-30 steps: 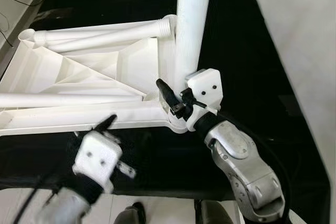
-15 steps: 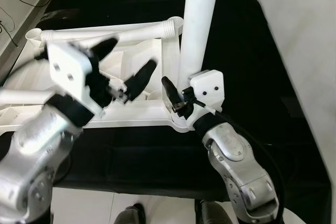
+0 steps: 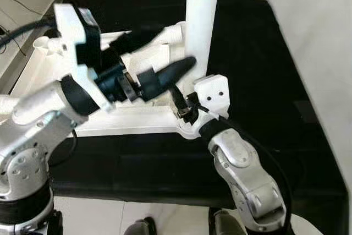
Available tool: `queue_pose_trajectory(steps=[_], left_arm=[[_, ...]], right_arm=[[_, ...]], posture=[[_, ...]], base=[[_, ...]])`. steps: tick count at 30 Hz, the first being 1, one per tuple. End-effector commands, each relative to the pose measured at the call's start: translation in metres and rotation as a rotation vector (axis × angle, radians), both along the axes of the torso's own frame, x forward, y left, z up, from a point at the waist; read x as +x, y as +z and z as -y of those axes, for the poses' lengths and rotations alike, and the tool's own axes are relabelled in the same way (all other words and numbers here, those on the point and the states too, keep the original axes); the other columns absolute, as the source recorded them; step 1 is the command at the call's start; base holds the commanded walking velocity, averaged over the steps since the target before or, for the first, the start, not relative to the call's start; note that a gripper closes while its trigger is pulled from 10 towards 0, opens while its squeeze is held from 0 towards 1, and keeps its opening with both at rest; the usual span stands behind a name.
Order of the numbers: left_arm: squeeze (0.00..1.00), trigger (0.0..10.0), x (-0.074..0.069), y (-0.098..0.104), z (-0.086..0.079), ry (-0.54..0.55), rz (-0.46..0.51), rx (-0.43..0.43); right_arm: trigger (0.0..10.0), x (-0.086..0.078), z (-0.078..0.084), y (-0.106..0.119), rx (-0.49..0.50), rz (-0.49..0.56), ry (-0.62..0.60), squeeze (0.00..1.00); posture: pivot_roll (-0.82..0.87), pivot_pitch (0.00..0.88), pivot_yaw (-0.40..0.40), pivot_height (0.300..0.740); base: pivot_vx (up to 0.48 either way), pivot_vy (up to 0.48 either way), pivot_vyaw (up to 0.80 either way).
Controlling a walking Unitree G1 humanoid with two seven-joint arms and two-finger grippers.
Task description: Building children table
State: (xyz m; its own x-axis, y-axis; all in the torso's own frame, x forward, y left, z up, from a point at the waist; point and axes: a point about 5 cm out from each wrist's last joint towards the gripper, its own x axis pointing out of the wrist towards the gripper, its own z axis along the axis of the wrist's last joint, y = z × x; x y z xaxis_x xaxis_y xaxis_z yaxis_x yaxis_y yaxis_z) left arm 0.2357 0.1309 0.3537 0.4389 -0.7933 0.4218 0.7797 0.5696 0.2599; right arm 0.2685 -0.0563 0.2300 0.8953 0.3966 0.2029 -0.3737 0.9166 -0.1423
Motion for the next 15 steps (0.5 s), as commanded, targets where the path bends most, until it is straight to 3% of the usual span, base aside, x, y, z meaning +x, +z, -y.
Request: queue_pose_trajectory(steps=[1, 3, 4, 5, 9, 15], left_arm=[[0.0, 10.0, 0.011, 0.003, -0.003, 0.038, -0.006, 0.027], [0.0, 10.0, 0.025, 0.005, 0.001, 0.022, -0.024, 0.054], [0.0, 10.0, 0.025, 0.005, 0.001, 0.022, -0.024, 0.054], [0.0, 10.0, 0.036, 0.005, 0.005, -0.008, -0.052, 0.076], [0.0, 10.0, 0.049, 0.002, 0.013, -0.056, -0.09, 0.139], [0.0, 10.0, 0.053, 0.004, 0.028, -0.187, -0.115, 0.179]], right_arm=[[10.0, 0.003, -0.005, -0.021, -0.024, -0.102, 0.011, 0.0], [10.0, 0.002, -0.009, -0.019, -0.013, -0.095, 0.03, 0.0], [10.0, 0.002, -0.009, -0.019, -0.013, -0.095, 0.03, 0.0], [10.0, 0.0, -0.012, -0.017, -0.01, -0.085, 0.045, 0.0], [10.0, -0.002, -0.014, -0.014, -0.012, -0.067, 0.065, 0.0], [10.0, -0.004, -0.02, -0.012, -0.046, -0.027, 0.112, 0.0]], posture=[[0.05, 0.247, 0.105, 0.74], [0.05, 0.245, 0.107, 0.74], [0.05, 0.245, 0.107, 0.74], [0.04, 0.24, 0.109, 0.74], [0.04, 0.239, 0.114, 0.74], [0.04, 0.238, 0.13, 0.74]], base=[[0.0, 0.0, 0.0], [0.0, 0.0, 0.0], [0.0, 0.0, 0.0], [0.0, 0.0, 0.0], [0.0, 0.0, 0.0], [0.0, 0.0, 0.0]])
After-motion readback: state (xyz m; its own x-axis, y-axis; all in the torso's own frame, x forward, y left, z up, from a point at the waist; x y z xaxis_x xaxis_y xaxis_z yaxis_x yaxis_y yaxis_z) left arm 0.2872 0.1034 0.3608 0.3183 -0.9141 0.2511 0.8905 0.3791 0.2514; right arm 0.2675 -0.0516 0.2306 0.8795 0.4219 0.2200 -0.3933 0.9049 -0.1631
